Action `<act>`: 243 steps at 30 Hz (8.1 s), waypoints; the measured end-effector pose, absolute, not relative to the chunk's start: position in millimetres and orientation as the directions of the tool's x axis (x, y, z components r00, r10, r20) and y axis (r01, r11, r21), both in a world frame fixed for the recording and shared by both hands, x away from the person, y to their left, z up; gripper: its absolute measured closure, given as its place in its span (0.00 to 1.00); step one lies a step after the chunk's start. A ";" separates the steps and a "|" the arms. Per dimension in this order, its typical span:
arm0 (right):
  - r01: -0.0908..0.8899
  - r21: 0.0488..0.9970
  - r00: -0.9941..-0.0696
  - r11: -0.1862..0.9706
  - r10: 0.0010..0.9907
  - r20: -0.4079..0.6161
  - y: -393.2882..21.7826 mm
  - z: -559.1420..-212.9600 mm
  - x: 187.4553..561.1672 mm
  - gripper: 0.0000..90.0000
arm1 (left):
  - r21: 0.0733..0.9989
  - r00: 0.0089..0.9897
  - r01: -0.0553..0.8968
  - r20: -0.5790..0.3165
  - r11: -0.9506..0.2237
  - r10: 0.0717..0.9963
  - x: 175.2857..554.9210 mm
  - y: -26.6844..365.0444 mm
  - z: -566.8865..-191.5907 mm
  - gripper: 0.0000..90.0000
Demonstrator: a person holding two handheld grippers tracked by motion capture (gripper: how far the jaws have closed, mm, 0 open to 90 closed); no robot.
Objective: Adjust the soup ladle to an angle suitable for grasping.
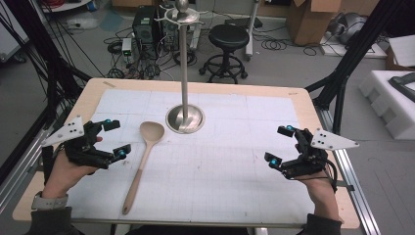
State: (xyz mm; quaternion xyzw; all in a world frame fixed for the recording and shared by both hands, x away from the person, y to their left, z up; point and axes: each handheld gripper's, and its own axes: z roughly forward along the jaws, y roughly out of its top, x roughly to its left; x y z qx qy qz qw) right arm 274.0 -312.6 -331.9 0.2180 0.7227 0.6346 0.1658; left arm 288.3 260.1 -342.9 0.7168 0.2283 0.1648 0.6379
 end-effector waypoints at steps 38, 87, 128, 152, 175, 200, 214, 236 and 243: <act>0.123 0.987 -0.853 0.108 0.520 0.049 -310.5 -337.3 277.6 0.01 | 0.905 0.820 0.267 -0.032 -0.332 0.572 328.5 228.2 -392.2 1.00; 0.147 0.977 -0.862 0.153 0.505 0.050 -306.5 -342.7 283.4 0.01 | 0.699 0.785 0.480 -0.074 -0.529 0.615 373.9 209.4 -437.6 1.00; 0.165 0.969 -0.867 0.183 0.496 0.054 -298.5 -348.7 288.4 0.01 | 0.727 0.698 0.529 -0.080 -0.437 0.711 334.3 272.1 -442.2 1.00; 0.177 0.965 -0.875 0.192 0.480 0.065 -284.8 -350.3 296.2 0.01 | 0.827 0.764 0.396 -0.055 -0.399 0.643 205.6 304.9 -439.5 1.00; 0.177 0.963 -0.872 0.204 0.486 0.058 -283.4 -352.6 299.5 0.01 | 0.828 0.777 0.425 -0.128 -0.365 0.616 174.8 307.3 -460.4 1.00; 0.177 0.962 -0.876 0.209 0.478 0.057 -280.1 -352.8 302.4 0.01 | 0.824 0.795 0.413 -0.118 -0.389 0.594 186.1 284.3 -457.6 1.00; 0.179 0.962 -0.877 0.207 0.477 0.061 -281.0 -352.8 302.2 0.01 | 0.819 0.804 0.402 -0.102 -0.410 0.586 194.9 269.2 -455.7 1.00; 0.178 0.962 -0.875 0.205 0.481 0.059 -282.3 -352.7 302.3 0.01 | 0.818 0.816 0.394 -0.101 -0.419 0.570 208.2 241.4 -452.9 1.00; 0.175 0.963 -0.876 0.204 0.478 0.058 -281.9 -352.6 302.0 0.01 | 0.817 0.823 0.388 -0.099 -0.426 0.560 212.8 233.0 -452.1 1.00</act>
